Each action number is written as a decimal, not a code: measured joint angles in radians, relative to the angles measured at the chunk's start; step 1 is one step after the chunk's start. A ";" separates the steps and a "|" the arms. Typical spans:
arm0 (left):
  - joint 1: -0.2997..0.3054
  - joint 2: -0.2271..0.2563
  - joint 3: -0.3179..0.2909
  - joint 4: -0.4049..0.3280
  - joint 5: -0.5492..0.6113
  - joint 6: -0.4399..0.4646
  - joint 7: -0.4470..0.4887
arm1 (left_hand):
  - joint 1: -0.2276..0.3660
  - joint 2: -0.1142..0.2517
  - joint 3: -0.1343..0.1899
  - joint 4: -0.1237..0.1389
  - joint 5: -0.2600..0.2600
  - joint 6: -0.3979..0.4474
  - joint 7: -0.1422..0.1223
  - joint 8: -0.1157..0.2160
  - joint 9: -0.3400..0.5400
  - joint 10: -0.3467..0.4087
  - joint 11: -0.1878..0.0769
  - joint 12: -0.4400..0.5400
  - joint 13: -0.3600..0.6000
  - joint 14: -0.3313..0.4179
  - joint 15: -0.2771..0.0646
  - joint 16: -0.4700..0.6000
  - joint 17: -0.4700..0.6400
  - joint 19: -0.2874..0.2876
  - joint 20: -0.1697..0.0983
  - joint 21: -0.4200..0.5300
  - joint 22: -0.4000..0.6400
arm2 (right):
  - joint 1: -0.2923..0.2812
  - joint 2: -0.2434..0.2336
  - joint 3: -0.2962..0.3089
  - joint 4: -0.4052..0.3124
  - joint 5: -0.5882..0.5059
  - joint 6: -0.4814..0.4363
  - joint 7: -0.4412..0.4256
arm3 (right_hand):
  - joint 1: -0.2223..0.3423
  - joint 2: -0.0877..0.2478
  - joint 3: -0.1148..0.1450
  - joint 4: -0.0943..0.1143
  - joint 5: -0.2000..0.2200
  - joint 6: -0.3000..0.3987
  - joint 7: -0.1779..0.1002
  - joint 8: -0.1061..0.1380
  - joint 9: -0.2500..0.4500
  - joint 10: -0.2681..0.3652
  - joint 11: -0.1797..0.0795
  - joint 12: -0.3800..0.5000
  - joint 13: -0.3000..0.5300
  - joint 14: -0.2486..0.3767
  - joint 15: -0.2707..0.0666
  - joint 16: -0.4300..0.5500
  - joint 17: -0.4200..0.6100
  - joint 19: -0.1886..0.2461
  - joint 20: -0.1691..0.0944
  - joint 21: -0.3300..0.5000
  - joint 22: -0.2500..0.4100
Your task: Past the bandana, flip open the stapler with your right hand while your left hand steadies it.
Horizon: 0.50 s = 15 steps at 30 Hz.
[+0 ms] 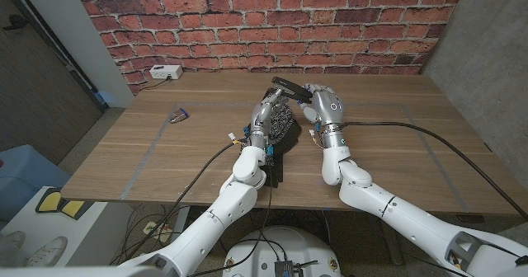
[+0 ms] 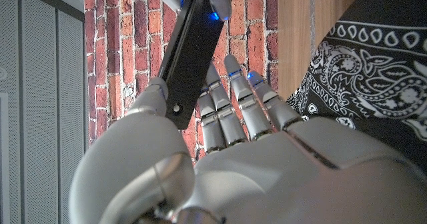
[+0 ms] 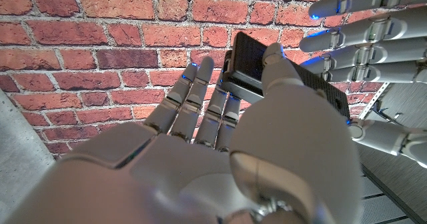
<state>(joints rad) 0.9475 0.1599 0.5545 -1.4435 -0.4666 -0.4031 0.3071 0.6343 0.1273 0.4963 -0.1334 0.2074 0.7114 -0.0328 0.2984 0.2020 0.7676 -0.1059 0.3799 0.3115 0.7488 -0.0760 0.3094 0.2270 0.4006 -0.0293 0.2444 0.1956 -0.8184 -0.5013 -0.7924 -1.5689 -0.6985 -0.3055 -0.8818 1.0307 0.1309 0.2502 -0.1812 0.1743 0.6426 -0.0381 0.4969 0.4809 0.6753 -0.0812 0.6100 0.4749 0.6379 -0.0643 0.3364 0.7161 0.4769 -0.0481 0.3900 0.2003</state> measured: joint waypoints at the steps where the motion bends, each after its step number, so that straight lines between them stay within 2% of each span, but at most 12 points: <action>1: 0.001 0.000 0.000 -0.002 0.000 0.003 0.003 | 0.000 0.000 0.004 -0.004 0.000 0.005 0.005 0.000 0.000 0.005 0.005 0.006 0.000 0.012 -0.002 0.006 0.005 0.003 -0.003 0.000 0.000 | 0.000 0.000 -0.001 0.001 0.000 0.000 0.000 | 0.000 0.000 0.000 0.000 0.000 0.000 0.000 0.000 0.000 0.000 0.000 0.000 0.000 0.000 0.000 0.000 0.003 0.000 0.000 0.000 0.000; 4: 0.002 0.000 -0.001 -0.007 -0.001 0.010 0.008 | 0.000 0.000 0.011 -0.011 -0.004 0.013 0.013 0.000 0.000 0.015 0.015 0.011 0.000 0.028 -0.008 0.020 0.015 0.000 -0.010 0.004 0.000 | 0.001 0.001 -0.003 0.002 -0.001 0.002 0.001 | 0.000 0.000 0.000 0.000 0.000 0.000 0.000 -0.002 -0.003 0.000 0.000 0.000 0.000 0.005 0.005 -0.004 0.005 0.000 0.000 0.000 0.000; 15: 0.003 -0.003 0.001 -0.012 -0.002 0.021 0.018 | 0.011 -0.011 0.017 -0.013 -0.007 0.016 0.016 0.001 0.002 0.017 0.015 0.017 0.000 0.043 -0.013 0.024 0.019 0.003 -0.014 0.004 0.000 | 0.001 0.002 -0.008 0.001 -0.005 0.005 0.005 | 0.000 0.000 0.000 0.000 0.000 0.003 0.003 -0.004 -0.003 0.000 0.000 -0.003 0.001 0.005 0.005 -0.011 0.009 0.000 0.000 0.006 0.000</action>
<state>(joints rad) 0.9506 0.1568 0.5560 -1.4553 -0.4687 -0.3818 0.3252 0.6456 0.1160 0.5138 -0.1460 0.1999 0.7272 -0.0170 0.2989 0.2043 0.7845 -0.0912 0.3971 0.3116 0.7918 -0.0892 0.3331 0.2460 0.4036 -0.0428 0.2485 0.1956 -0.8173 -0.4994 -0.8003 -1.5681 -0.7035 -0.3008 -0.8765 1.0308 0.1308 0.2502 -0.1812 0.1738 0.6451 -0.0356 0.4928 0.4784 0.6753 -0.0812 0.6068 0.4756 0.6432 -0.0590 0.3251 0.7253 0.4770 -0.0482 0.3959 0.2003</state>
